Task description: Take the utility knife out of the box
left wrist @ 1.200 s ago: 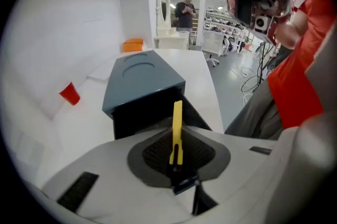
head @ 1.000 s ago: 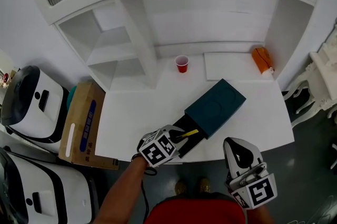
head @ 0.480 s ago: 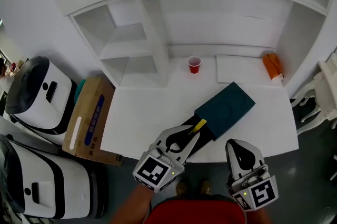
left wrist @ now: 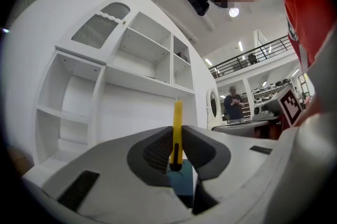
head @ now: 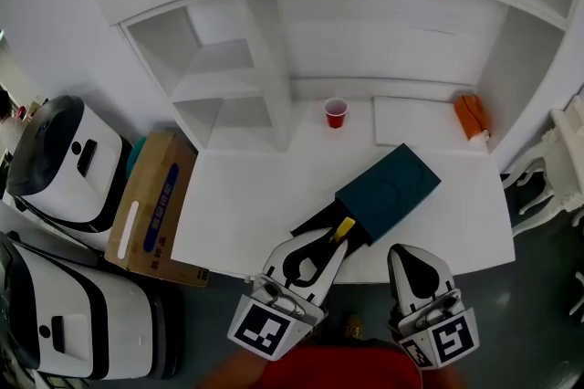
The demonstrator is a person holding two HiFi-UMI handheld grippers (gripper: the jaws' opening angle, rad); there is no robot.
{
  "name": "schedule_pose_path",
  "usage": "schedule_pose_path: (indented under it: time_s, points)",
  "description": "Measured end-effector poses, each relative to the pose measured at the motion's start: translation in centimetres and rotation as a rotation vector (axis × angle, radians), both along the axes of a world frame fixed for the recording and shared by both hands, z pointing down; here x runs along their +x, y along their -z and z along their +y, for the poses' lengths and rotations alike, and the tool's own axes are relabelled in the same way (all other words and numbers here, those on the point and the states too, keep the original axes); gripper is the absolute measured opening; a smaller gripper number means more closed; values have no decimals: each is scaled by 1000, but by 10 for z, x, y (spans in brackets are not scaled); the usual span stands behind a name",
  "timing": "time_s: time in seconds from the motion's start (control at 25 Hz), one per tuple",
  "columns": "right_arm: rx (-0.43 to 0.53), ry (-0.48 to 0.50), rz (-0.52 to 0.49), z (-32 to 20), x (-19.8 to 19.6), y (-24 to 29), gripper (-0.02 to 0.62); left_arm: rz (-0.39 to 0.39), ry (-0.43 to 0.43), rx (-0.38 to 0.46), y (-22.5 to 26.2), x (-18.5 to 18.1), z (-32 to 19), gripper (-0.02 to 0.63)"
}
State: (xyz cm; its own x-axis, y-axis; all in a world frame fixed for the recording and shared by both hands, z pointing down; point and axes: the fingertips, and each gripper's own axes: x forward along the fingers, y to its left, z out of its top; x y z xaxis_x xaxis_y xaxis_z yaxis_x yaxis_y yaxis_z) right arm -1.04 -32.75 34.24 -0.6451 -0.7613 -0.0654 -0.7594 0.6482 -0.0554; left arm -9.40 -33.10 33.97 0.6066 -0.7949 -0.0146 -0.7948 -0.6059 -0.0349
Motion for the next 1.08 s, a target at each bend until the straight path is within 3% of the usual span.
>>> schedule_pose_path:
  time_s: [1.08]
  points:
    - [9,-6,20,0,0,3,3,-10,-40,-20,-3,10,4,87]
